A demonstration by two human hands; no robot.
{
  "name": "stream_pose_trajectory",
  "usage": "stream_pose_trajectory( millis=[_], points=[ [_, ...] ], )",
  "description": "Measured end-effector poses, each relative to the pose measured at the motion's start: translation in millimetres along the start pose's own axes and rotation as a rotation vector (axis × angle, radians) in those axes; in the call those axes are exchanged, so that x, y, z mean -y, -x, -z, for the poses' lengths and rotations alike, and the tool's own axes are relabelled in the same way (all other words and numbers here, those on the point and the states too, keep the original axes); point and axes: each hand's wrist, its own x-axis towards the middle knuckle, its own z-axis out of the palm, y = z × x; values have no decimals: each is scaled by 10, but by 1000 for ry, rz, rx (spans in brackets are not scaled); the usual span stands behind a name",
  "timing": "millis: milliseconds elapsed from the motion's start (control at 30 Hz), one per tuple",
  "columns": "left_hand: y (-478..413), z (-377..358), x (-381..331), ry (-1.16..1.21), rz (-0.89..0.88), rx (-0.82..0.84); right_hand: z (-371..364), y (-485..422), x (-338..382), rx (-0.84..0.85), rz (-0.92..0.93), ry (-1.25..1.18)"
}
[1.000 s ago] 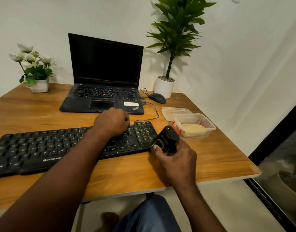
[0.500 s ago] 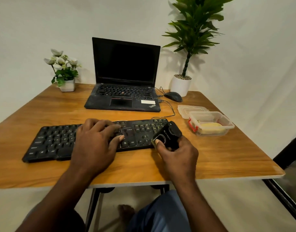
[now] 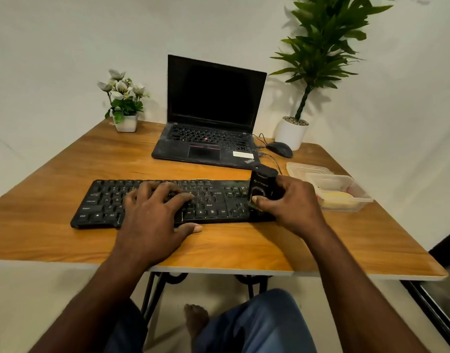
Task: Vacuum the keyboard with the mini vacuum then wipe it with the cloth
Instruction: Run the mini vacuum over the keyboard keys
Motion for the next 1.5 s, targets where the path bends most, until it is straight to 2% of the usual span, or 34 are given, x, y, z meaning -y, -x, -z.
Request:
stream_pose_trajectory(
  millis=[100, 167, 267, 400, 500, 567, 633, 733, 767, 900, 1000, 1100, 1233, 1367, 1433, 1500],
  points=[
    [3, -17, 0, 1, 20, -11, 158, -153, 2, 303, 8, 98],
    [-17, -28, 0, -13, 30, -8, 275, -237, 19, 391, 2, 86],
    [-31, -37, 6, -20, 19, 1, 229, -302, 32, 315, 53, 105],
    [-34, -48, 12, -13, 21, -3, 211, -341, 19, 419, 52, 113],
    [-40, -45, 24, -8, 15, -2, 196, -371, 34, 355, 68, 114],
    [-29, -44, 19, 5, 19, -7, 176, -390, 59, 393, 67, 154],
    [-33, -40, 12, 11, 24, -10, 147, -421, 89, 437, 62, 97],
    [-35, -38, 11, 11, 29, -8, 9, -438, 153, 290, 62, 35],
    [-29, -35, 9, 15, 30, -8, -31, -438, 168, 289, 65, 57],
    [-28, -24, 10, 18, 35, -1, 46, -368, 160, 455, 43, 72],
    [-34, -37, 29, 36, 35, -3, 146, -161, 101, 366, 16, 47],
    [-90, -42, 34, 71, 40, 0, 162, 130, 18, 416, -46, -146],
    [-206, -57, 30, 40, 33, -9, -58, 442, -64, 226, -189, -501],
    [-175, -89, -11, 10, 19, -102, -293, 507, -61, 138, -262, -690],
    [-114, -86, -91, 145, -5, -158, -333, 468, -60, 107, -275, -797],
    [-62, -58, -228, 404, 24, -129, -365, 426, -42, 84, -295, -869]
  ],
)
